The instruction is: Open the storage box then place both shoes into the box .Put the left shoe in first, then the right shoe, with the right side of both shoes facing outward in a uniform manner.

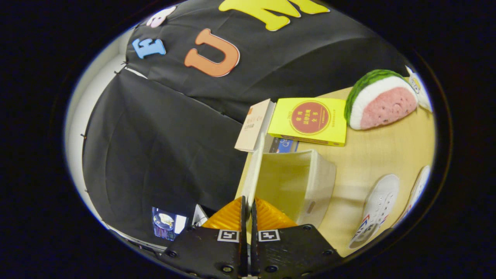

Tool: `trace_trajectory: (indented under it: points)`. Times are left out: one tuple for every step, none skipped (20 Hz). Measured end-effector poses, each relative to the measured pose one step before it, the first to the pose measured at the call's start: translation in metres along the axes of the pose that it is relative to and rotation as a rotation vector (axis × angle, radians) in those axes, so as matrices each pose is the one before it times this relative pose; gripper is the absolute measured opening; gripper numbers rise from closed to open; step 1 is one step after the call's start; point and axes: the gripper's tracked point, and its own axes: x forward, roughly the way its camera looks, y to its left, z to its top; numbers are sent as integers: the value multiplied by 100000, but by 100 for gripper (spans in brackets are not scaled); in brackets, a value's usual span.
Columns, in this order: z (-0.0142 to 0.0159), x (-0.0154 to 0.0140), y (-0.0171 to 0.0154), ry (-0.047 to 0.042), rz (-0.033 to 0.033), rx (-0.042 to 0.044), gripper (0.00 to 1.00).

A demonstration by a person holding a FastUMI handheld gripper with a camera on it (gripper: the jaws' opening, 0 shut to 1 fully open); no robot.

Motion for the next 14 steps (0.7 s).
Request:
trace_trajectory:
  points:
    - [287, 201, 1764, -1122, 1080, -195, 3]
    - [270, 501, 1407, -838, -477, -364, 3]
    - [117, 544, 1319, -565, -280, -434, 3]
    - [73, 680, 1705, -90, 1412, -216, 3]
    - [14, 800, 1345, -27, -181, -447, 3]
    - [47, 796, 1282, -621, -148, -870, 3]
    - [-13, 1005, 1432, -310, 137, -1066, 3]
    - [-62, 1156, 1305, -192, 567, -1237, 3]
    - [-163, 1284, 1172, 4, 169, -1153, 3]
    - [-100, 1229, 908, 471, -67, -382, 3]
    - [-33, 1389, 1001, 181, -225, 12, 3]
    - [30, 1322, 815, 238, -400, 478, 3]
    - [-108, 1421, 832, 460, -701, -233, 3]
    - [98, 1498, 684, -712, -1021, -1584, 4]
